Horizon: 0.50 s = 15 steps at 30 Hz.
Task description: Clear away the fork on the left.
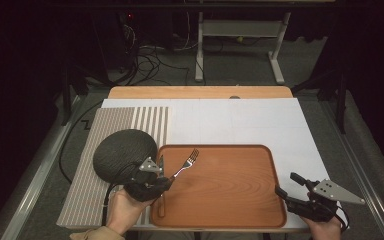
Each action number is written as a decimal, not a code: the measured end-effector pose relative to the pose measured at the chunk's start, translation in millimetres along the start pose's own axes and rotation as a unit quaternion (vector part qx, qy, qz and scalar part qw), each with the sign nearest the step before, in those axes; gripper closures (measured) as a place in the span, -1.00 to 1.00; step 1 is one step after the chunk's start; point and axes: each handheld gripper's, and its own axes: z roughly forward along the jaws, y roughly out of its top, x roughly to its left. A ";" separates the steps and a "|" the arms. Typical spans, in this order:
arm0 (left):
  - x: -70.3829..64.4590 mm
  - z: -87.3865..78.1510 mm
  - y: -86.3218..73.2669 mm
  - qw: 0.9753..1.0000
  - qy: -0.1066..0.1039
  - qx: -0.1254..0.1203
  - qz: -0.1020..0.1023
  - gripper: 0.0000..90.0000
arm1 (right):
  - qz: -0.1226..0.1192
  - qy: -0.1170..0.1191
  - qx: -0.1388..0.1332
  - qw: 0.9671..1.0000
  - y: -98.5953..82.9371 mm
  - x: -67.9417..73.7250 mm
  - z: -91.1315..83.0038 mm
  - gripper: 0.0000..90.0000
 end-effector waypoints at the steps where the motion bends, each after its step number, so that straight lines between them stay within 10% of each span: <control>1: -0.7 1.4 1.0 1.000 -0.001 0.001 -0.001 0.61 | 0.000 0.000 0.000 1.000 -0.1 -0.1 0.0 -0.40; 15: -15.2 23.6 22.6 0.999 -0.020 0.021 0.014 0.61 | 0.002 0.001 -0.001 1.000 -0.6 -0.7 -0.4 -0.39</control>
